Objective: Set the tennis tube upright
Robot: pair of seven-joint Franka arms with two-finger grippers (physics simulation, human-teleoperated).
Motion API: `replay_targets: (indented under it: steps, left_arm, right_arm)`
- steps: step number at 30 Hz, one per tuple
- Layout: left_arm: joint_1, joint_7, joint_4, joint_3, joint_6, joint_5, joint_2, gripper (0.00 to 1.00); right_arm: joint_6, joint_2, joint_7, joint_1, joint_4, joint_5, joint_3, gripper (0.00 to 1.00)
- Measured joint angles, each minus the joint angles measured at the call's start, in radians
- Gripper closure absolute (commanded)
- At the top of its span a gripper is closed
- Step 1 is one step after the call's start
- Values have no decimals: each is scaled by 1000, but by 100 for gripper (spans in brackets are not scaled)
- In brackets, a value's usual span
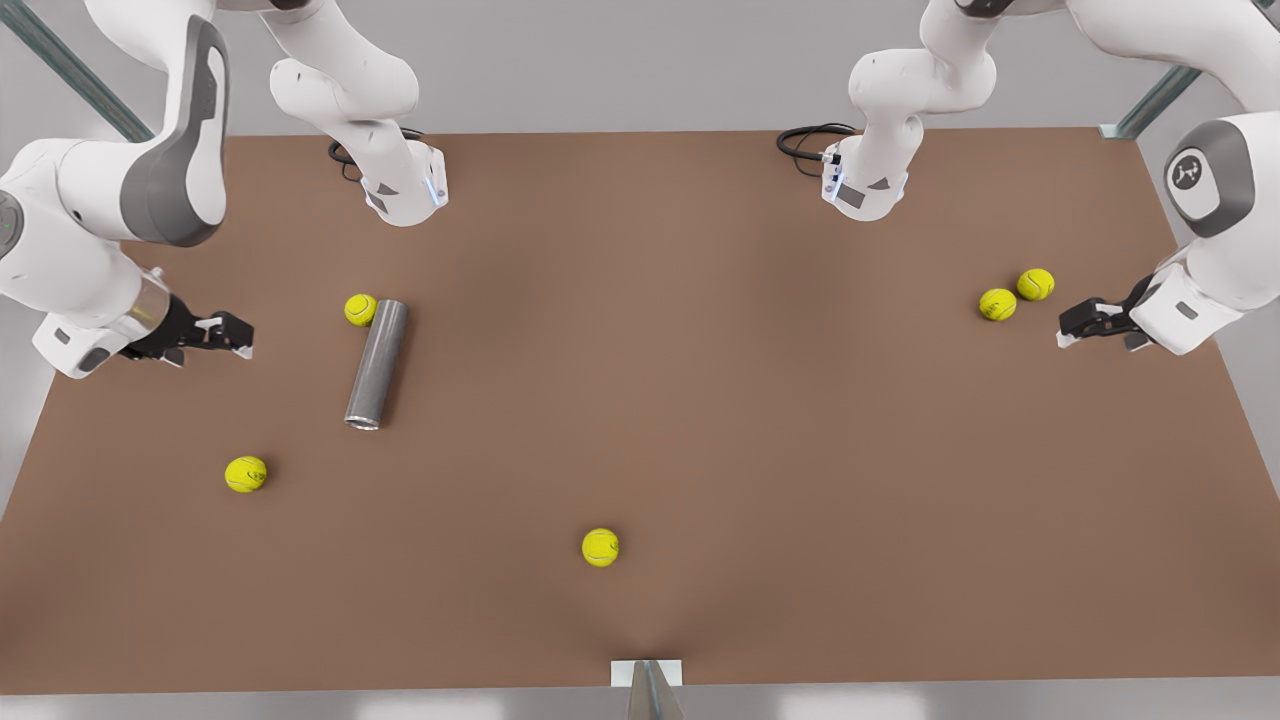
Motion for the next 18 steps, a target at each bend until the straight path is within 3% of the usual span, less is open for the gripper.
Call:
replay_targets:
  steps: [2, 9, 13, 18]
  left_arm:
    - [-8, 4, -2, -4, -5, -1, 2, 0]
    - [-4, 16, -3, -5, -15, -2, 4, 0]
    - [-3, 21, -4, -6, -19, -2, 4, 0]
    - [-4, 26, -10, -6, -21, -2, 8, 0]
  right_arm:
    - [-10, 0, -5, -5, -41, 1, 0, 0]
    - [83, 14, 49, 41, -514, 39, 22, 0]
    - [237, 34, 128, 96, -662, 45, 23, 0]
    - [380, 65, 232, 96, -707, 48, 23, 0]
